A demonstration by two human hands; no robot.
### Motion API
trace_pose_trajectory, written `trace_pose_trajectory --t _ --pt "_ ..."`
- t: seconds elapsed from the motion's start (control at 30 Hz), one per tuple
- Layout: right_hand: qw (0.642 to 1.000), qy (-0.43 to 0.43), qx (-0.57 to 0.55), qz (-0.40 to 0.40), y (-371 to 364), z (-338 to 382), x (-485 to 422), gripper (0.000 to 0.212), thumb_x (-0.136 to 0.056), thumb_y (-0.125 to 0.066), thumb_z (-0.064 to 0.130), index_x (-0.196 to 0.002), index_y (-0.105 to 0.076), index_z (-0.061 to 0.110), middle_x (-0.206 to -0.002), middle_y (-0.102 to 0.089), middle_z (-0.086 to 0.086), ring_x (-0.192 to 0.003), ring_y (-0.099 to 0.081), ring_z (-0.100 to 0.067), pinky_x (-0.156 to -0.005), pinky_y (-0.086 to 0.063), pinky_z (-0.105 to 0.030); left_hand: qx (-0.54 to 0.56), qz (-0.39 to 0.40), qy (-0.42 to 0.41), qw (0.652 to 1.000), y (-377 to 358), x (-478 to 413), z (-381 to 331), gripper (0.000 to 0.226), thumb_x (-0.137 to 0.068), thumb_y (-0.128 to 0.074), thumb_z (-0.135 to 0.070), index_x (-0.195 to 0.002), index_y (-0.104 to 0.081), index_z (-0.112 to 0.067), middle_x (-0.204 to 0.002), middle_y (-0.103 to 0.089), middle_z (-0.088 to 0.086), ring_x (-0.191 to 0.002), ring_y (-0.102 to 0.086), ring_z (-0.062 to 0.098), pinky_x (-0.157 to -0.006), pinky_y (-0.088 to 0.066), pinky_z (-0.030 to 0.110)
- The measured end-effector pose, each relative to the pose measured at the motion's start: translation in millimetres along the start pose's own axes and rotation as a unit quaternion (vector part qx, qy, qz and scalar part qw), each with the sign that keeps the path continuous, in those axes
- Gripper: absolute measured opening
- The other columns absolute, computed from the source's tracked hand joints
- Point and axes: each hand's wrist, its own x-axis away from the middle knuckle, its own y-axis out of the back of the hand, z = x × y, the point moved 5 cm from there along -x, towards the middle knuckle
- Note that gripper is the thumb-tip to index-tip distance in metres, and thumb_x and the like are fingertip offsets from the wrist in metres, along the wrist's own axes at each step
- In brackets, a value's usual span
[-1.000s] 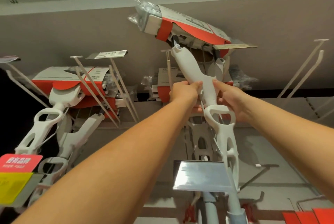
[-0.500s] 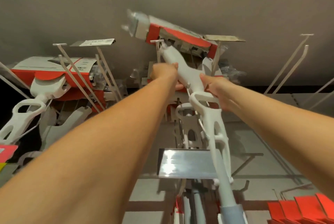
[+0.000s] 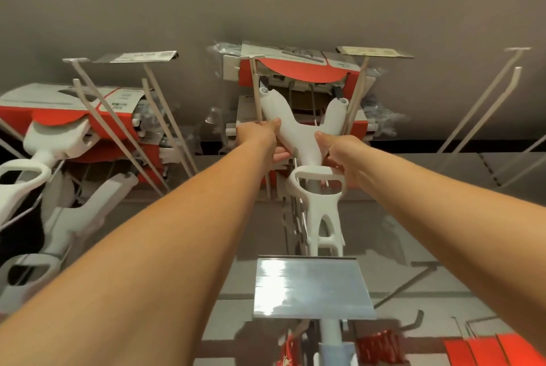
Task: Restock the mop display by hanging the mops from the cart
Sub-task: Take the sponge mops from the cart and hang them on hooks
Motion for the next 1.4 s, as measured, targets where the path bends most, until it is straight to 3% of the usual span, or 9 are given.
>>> trace_pose_trajectory --t 0.3,0.47,0.6,0.67,0.77,0.83,0.97,1.13,1.4 --pt "0.998 -0.005 0.034 -0.045 -7 -3 -15 0.049 -0.093 -0.058 0.041 -0.127 -0.049 0.008 -0.110 -0.061 -0.012 -0.099 -0.061 -0.032 -0.092 -0.051 -0.050 -0.079 -0.020 0.005 0.997 -1 -15 29 0.024 -0.088 -0.069 -0.021 -0.104 -0.060 -0.004 -0.087 -0.067 0.012 -0.060 -0.065 0.019 -0.043 -0.055 0.025" --pt "0.995 0.002 0.053 -0.079 -5 -5 -13 0.054 -0.089 -0.061 0.044 -0.129 -0.049 0.010 -0.121 -0.061 -0.013 -0.105 -0.060 -0.034 -0.094 -0.050 -0.050 -0.073 -0.033 -0.010 0.997 3 -15 30 0.017 -0.086 -0.072 -0.017 -0.084 -0.056 -0.011 -0.094 -0.068 0.013 -0.065 -0.068 0.021 -0.050 -0.058 0.028" --pt "0.992 0.010 0.080 -0.100 -2 -12 -5 0.059 -0.085 -0.064 0.047 -0.130 -0.052 0.010 -0.122 -0.061 -0.013 -0.104 -0.061 -0.035 -0.090 -0.052 -0.048 -0.121 0.008 -0.028 0.992 3 -7 37 0.030 -0.082 -0.074 -0.008 -0.110 -0.062 -0.009 -0.111 -0.067 0.011 -0.087 -0.069 0.027 -0.076 -0.058 0.038" --pt "0.991 0.012 0.095 -0.088 -2 -16 0 0.055 -0.085 -0.066 0.044 -0.125 -0.056 0.008 -0.118 -0.062 -0.013 -0.099 -0.063 -0.034 -0.086 -0.055 -0.047 -0.153 0.047 -0.015 0.987 6 0 42 0.042 -0.079 -0.077 -0.006 -0.118 -0.061 -0.008 -0.112 -0.067 0.012 -0.090 -0.069 0.027 -0.074 -0.058 0.037" --pt "0.985 0.032 0.153 -0.073 1 -18 11 0.043 -0.085 -0.067 0.040 -0.113 -0.061 0.007 -0.110 -0.065 -0.012 -0.087 -0.066 -0.029 -0.071 -0.057 -0.039 -0.209 0.072 -0.011 0.975 12 10 46 0.030 -0.082 -0.076 -0.015 -0.110 -0.068 -0.008 -0.103 -0.071 0.013 -0.079 -0.070 0.024 -0.056 -0.055 0.029" --pt "0.968 0.057 0.232 -0.076 4 -17 22 0.040 -0.090 -0.060 0.043 -0.107 -0.063 0.007 -0.103 -0.065 -0.010 -0.076 -0.063 -0.025 -0.055 -0.049 -0.030 -0.233 0.068 -0.025 0.970 16 16 40 0.022 -0.085 -0.073 -0.022 -0.102 -0.070 -0.009 -0.096 -0.072 0.012 -0.079 -0.071 0.023 -0.060 -0.059 0.030" --pt "0.931 0.096 0.343 -0.074 8 -13 47 0.040 -0.094 -0.050 0.047 -0.100 -0.062 0.009 -0.093 -0.063 -0.011 -0.078 -0.065 -0.029 -0.068 -0.059 -0.044 -0.351 0.079 -0.082 0.930 20 35 24 0.017 -0.085 -0.071 -0.023 -0.095 -0.073 -0.010 -0.083 -0.069 0.010 -0.074 -0.066 0.022 -0.076 -0.060 0.038" --pt "0.870 0.115 0.478 -0.044 9 -4 75 0.033 -0.092 -0.055 0.040 -0.114 -0.057 0.016 -0.104 -0.062 -0.009 -0.090 -0.062 -0.030 -0.078 -0.057 -0.044 -0.466 0.115 -0.119 0.869 26 59 9 0.019 -0.085 -0.070 -0.024 -0.101 -0.073 -0.014 -0.094 -0.069 0.006 -0.076 -0.060 0.017 -0.066 -0.052 0.026" --pt "0.843 0.061 0.534 0.002 13 17 118 0.027 -0.090 -0.055 0.030 -0.106 -0.060 0.009 -0.077 -0.056 -0.007 -0.073 -0.063 -0.026 -0.068 -0.058 -0.037 -0.560 0.105 -0.132 0.811 51 100 -23 0.027 -0.086 -0.065 -0.034 -0.101 -0.074 -0.014 -0.102 -0.069 0.007 -0.092 -0.064 0.024 -0.085 -0.055 0.038"
